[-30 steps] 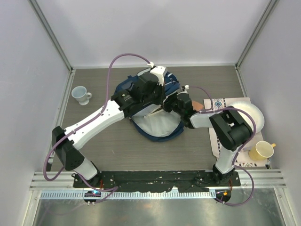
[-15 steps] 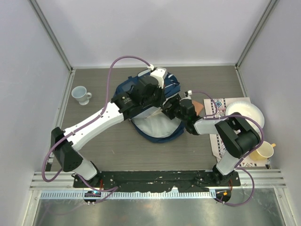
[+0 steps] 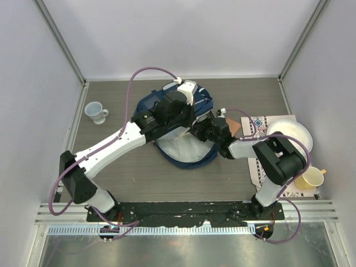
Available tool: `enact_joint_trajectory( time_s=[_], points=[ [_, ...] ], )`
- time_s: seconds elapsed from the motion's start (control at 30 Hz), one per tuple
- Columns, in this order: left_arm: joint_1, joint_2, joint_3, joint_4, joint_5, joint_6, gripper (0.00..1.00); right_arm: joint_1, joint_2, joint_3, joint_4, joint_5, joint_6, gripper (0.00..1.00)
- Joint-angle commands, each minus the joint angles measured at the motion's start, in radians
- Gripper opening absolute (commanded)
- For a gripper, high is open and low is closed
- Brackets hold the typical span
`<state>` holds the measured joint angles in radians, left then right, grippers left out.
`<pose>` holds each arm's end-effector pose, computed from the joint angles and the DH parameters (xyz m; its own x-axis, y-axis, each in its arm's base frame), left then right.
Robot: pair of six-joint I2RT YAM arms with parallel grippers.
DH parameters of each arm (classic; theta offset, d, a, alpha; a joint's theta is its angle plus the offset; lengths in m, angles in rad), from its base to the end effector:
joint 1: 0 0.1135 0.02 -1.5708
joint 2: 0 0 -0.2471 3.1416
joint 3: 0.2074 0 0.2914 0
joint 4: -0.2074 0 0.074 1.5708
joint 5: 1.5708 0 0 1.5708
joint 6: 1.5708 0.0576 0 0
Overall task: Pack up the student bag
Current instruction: Place the book in the student bag.
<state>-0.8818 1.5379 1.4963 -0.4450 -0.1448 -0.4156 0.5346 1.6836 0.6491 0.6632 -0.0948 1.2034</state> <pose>0.2703 -0.3151 0.3473 -0.5476 0.0365 -0.8359 0.5046 0.8113 -0.2951 0.3134 0.1919 0.0969 -0.6563 0.6911 -0.3027 0.0819 0.4641 0.8820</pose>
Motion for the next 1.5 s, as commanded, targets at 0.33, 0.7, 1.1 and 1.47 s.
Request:
enact_joint_trajectory(
  time_s=[0.33,0.7,1.1,1.47],
  points=[
    [-0.006,-0.108,-0.08,0.109,-0.03,-0.023,0.0,-0.013,-0.049,0.031,0.093,0.061,-0.068,0.39],
    [-0.006,-0.036,-0.151,0.163,0.016,-0.042,0.0,-0.016,-0.386,0.069,-0.657,0.375,-0.468,0.62],
    [-0.028,0.011,-0.202,0.2,0.027,-0.055,0.0,-0.016,-0.483,0.056,-0.846,0.478,-0.498,0.66],
    [-0.042,0.082,-0.238,0.246,0.07,-0.081,0.0,-0.035,-0.392,0.021,-0.794,0.451,-0.479,0.61]
  ],
)
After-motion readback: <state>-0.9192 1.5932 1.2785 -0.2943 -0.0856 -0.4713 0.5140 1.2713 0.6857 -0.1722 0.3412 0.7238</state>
